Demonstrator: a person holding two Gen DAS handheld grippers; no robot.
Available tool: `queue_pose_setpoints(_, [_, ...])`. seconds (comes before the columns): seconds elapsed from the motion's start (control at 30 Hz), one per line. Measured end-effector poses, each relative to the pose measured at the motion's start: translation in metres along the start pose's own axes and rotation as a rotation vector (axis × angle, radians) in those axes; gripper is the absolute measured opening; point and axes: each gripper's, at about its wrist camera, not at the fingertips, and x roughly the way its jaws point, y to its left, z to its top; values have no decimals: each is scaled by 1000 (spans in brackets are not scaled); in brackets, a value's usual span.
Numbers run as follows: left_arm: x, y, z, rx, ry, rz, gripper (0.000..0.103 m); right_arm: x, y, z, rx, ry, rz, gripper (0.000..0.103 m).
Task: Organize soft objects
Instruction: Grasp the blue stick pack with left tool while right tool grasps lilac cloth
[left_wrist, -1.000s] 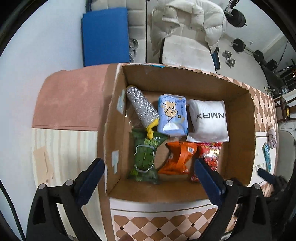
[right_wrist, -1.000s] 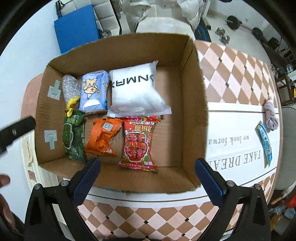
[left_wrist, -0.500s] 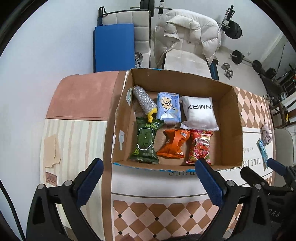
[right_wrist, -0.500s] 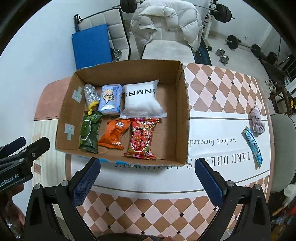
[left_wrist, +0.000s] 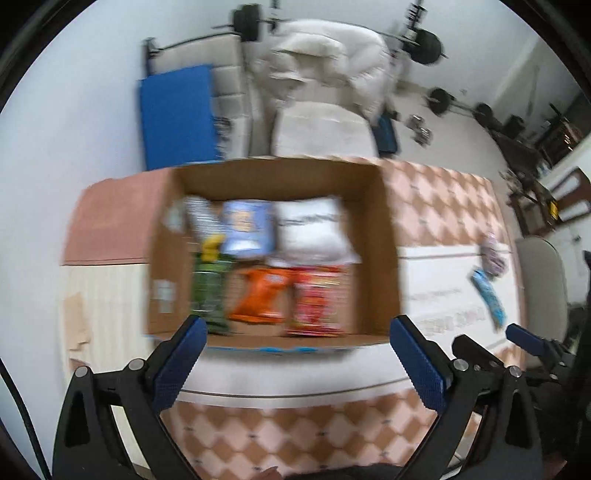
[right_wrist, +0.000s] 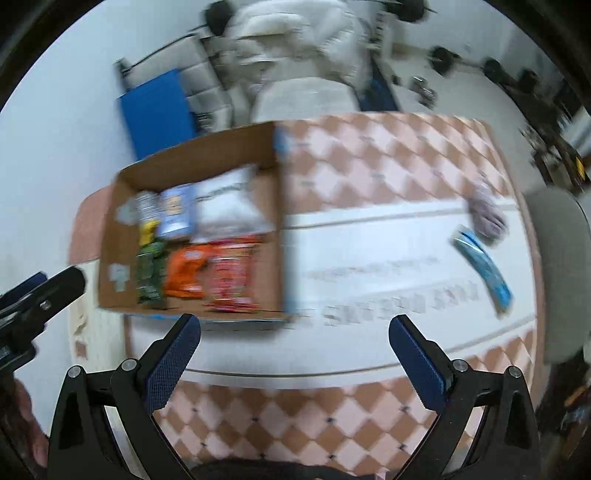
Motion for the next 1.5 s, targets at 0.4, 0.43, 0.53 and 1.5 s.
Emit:
queue_pose_setpoints(0.4, [168, -258, 12, 95, 439, -265, 92, 38, -293, -24, 468, 62, -163, 95])
queue_pose_setpoints(0.43, [181, -277, 12, 104, 463, -263, 83, 42, -310, -24, 491, 70, -168, 88])
queue_pose_setpoints(0.53, [218, -326, 10, 108, 530, -275, 70, 56, -358, -28, 561, 97, -148, 70])
queue_pose_setpoints(1.5, [276, -285, 48, 83, 462, 1, 22, 154, -349, 144, 261, 236, -4, 68])
